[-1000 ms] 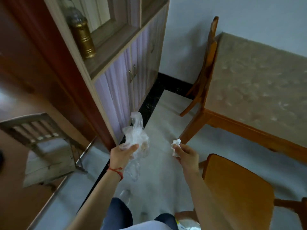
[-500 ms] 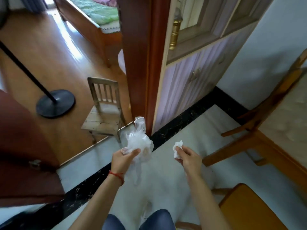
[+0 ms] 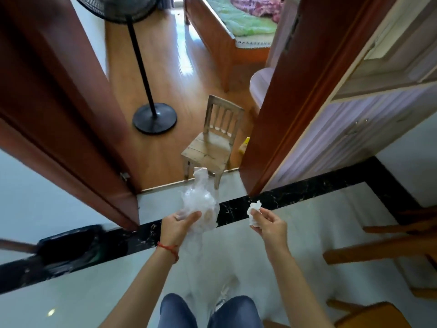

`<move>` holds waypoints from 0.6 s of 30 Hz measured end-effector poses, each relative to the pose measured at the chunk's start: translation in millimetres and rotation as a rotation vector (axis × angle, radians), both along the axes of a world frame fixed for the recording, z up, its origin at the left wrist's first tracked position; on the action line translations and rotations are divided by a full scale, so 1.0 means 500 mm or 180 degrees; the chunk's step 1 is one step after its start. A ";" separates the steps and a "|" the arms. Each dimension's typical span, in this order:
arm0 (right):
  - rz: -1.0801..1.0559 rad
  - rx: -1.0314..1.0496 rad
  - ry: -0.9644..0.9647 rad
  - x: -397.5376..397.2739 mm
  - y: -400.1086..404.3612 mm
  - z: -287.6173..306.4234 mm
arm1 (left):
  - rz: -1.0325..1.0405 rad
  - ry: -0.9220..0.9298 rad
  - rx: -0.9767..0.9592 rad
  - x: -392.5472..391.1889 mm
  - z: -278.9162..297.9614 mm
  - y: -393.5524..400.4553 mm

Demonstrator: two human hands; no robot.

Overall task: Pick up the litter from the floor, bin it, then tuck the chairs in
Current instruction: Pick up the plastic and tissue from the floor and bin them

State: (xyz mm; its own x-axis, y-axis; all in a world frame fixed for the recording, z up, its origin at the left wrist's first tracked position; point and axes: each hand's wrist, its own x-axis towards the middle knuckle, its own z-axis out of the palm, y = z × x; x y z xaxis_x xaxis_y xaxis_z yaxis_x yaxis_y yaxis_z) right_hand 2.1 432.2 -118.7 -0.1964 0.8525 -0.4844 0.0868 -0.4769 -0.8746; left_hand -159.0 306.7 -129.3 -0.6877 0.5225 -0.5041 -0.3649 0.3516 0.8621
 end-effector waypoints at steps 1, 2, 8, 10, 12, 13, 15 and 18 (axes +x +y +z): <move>0.0060 -0.0004 0.0008 -0.010 -0.019 0.000 | 0.0045 0.0063 0.0001 -0.006 -0.003 -0.024; 0.0116 -0.0025 0.0005 -0.020 -0.038 0.000 | 0.0100 0.0128 -0.0005 -0.011 -0.006 -0.047; 0.0523 -0.0049 -0.0041 -0.064 -0.137 -0.002 | 0.0474 0.0193 0.0007 -0.023 -0.023 -0.172; 0.0720 -0.0051 -0.0084 -0.072 -0.165 -0.003 | 0.0624 0.0214 -0.0011 -0.021 -0.028 -0.210; 0.0925 -0.0070 -0.0131 -0.081 -0.187 -0.004 | 0.0773 0.0229 -0.0062 -0.018 -0.034 -0.247; 0.1027 -0.0079 -0.0136 -0.085 -0.198 -0.004 | 0.0847 0.0239 -0.0090 -0.015 -0.035 -0.264; 0.1247 -0.0097 -0.0127 -0.092 -0.218 -0.005 | 0.1028 0.0276 -0.0133 -0.006 -0.031 -0.299; 0.1543 -0.0156 -0.0102 -0.098 -0.252 -0.006 | 0.1347 0.0344 -0.0243 0.017 -0.023 -0.351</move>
State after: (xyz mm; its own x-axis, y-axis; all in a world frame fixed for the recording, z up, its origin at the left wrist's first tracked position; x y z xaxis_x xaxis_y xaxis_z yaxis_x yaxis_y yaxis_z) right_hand -46.7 306.1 -121.9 -0.5495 0.6425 -0.5341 0.3357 -0.4155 -0.8453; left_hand -150.4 131.3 -140.9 -0.8838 0.1475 -0.4439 -0.3998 0.2548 0.8805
